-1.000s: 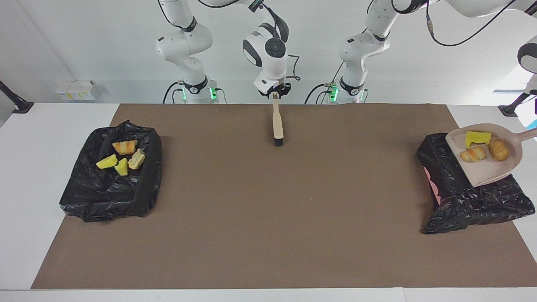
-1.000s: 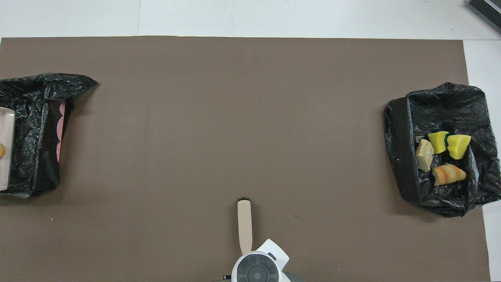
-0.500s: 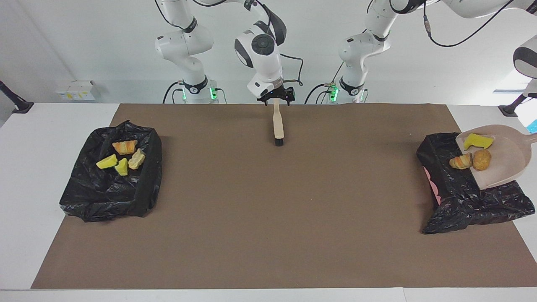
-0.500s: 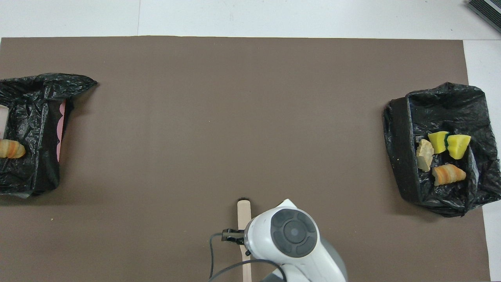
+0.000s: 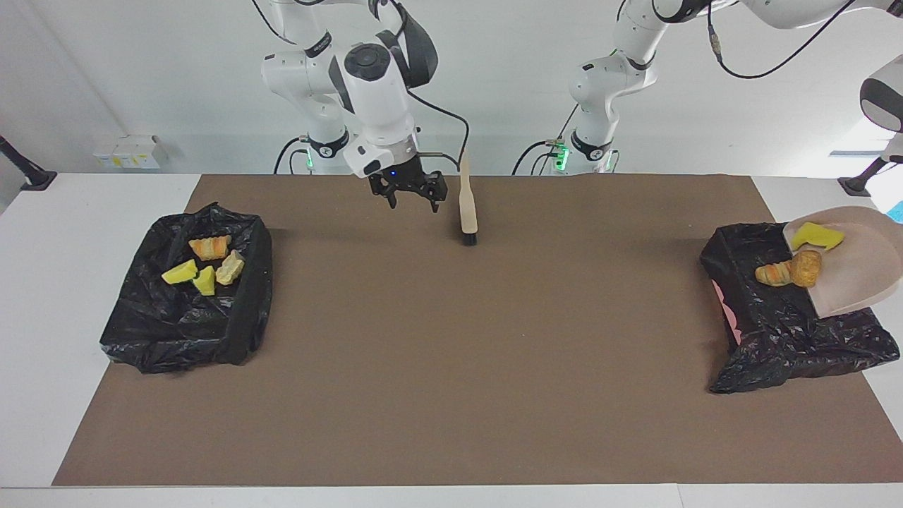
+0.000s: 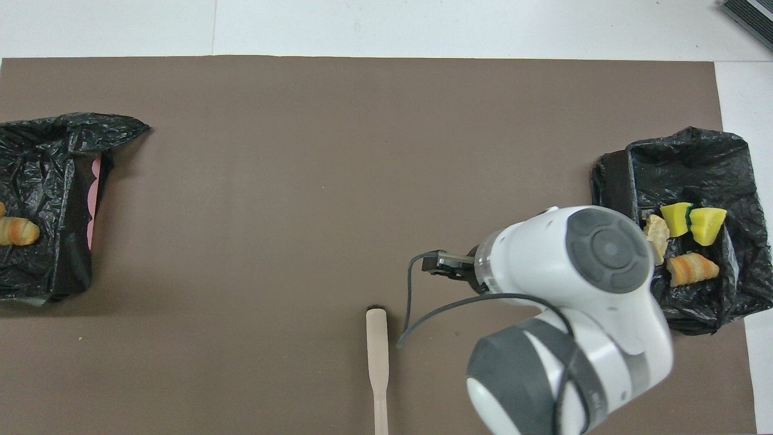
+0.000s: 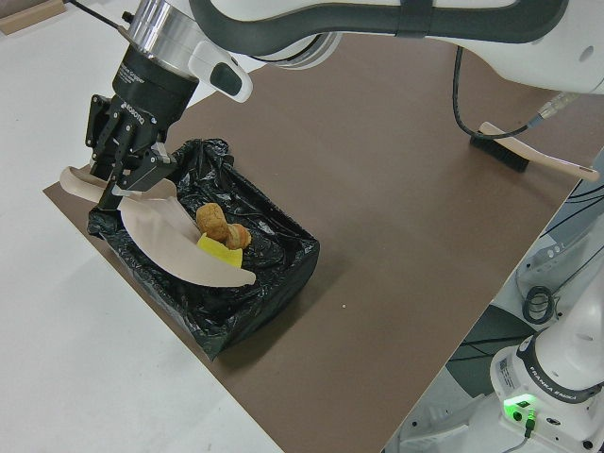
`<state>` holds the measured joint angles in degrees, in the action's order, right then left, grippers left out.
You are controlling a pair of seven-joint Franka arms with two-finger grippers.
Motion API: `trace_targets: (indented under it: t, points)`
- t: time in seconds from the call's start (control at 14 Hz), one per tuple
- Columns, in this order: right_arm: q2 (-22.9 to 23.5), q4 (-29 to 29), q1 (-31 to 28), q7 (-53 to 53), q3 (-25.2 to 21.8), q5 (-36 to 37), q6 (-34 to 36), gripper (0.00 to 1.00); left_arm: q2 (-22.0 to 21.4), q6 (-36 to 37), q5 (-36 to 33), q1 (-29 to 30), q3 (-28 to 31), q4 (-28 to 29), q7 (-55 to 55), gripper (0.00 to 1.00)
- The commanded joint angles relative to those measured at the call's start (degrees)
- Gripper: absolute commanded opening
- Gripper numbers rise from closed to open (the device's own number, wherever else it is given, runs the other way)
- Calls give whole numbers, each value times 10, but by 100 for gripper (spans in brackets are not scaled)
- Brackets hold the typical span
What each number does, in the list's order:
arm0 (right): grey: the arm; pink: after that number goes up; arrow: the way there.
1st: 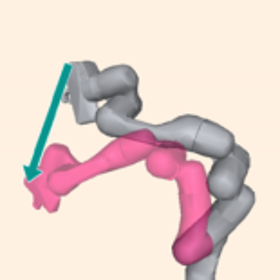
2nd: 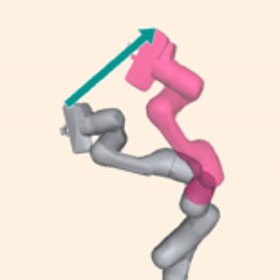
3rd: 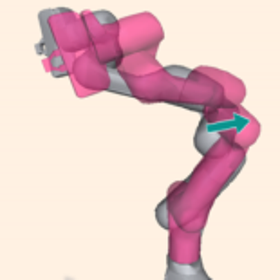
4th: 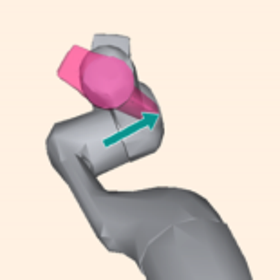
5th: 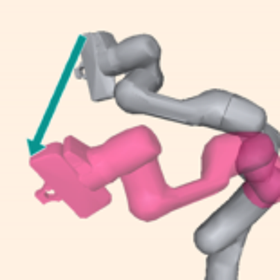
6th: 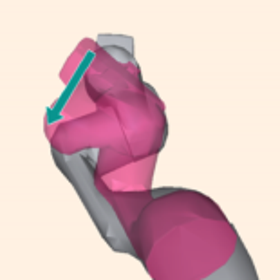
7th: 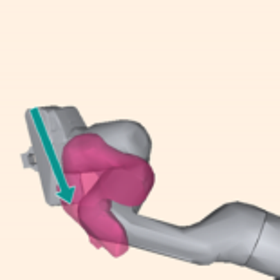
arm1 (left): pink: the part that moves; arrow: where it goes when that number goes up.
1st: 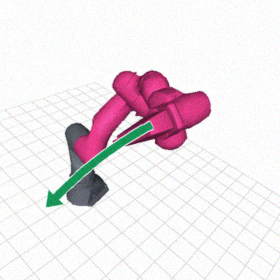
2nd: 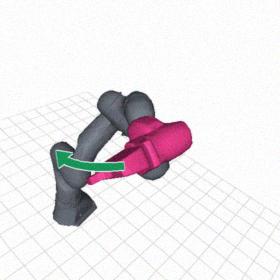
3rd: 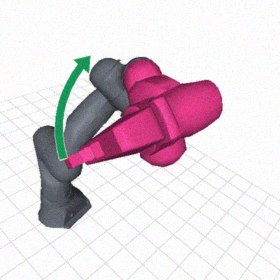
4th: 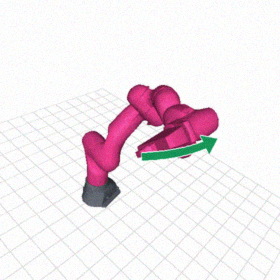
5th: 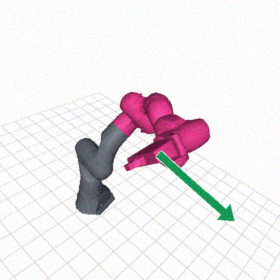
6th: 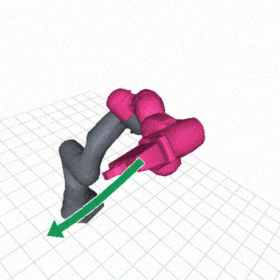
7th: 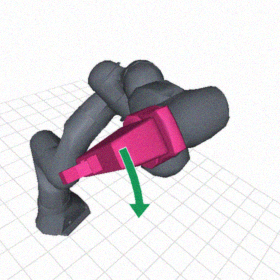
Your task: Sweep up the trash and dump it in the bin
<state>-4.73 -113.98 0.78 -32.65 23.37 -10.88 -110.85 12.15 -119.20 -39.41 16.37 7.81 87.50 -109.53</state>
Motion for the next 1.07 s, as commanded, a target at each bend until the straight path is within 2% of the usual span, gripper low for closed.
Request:
trace_targets:
  t: [0.0,0.14,0.29,0.57,0.86,1.0]
  points:
    - [14,95,-53,75,8,28,80,100,-1,10,-42,-20,8,-28,15,0]
    - [13,129,-64,83,8,70,114,100,-6,24,-65,-27,7,-28,33,0]
    - [12,152,-68,84,2,77,140,100,-12,42,-79,-41,6,-27,46,0]
    - [14,209,-67,84,0,125,154,100,-27,65,-134,-73,5,-24,84,0]
    - [19,235,-78,84,-5,128,169,100,-38,99,-207,-99,3,-13,143,0]
    - [32,273,-69,84,-31,143,196,100,-41,115,-213,-114,2,-11,164,0]
